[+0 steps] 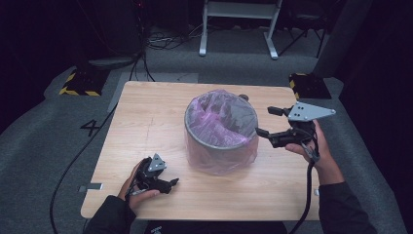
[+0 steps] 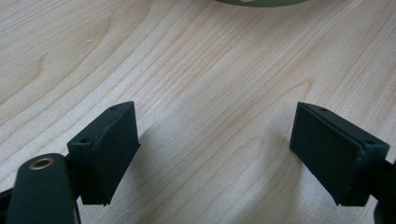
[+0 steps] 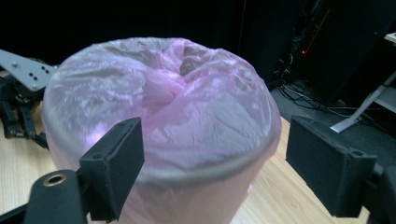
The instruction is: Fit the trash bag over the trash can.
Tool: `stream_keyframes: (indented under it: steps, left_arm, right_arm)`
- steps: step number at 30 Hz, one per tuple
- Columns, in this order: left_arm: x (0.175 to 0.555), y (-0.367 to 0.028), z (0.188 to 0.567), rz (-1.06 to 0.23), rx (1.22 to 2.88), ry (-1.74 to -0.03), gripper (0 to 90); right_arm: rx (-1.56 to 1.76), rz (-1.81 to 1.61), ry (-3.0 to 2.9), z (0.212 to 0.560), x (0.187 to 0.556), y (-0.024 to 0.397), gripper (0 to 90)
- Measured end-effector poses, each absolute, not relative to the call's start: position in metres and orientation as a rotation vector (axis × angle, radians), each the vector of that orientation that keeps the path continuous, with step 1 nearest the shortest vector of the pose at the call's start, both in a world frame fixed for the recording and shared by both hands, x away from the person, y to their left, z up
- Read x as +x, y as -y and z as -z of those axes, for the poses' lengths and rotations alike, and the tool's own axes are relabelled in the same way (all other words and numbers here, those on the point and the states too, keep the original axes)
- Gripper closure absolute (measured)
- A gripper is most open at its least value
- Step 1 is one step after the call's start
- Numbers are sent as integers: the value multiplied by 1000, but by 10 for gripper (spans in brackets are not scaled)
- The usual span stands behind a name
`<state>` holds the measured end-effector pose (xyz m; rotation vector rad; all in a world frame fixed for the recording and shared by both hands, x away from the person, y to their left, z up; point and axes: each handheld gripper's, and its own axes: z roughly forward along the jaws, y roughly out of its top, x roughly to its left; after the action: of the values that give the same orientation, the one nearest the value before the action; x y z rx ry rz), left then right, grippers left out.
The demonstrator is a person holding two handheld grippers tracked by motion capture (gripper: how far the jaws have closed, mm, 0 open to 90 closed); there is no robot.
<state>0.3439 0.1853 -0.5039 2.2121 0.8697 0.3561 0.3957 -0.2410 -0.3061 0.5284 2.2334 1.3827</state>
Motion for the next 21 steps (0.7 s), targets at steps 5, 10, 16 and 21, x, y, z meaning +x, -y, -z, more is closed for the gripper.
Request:
stream_keyframes:
  steps: [5, 10, 16, 21]
  left_arm:
    - [344, -185, 504, -356, 2212, -870, 150]
    - [344, -185, 504, -356, 2212, -870, 150]
    - [344, -185, 504, -356, 2212, -868, 151]
    - [344, -185, 504, -355, 2212, -867, 151]
  right_arm:
    - [509, -1385, -2234, 300, 401, 229, 192]
    - [483, -1371, -2259, 294, 407, 216, 187]
    - [459, -1361, -2284, 289, 417, 201, 187]
    - [456, -1346, -2312, 289, 427, 189, 236]
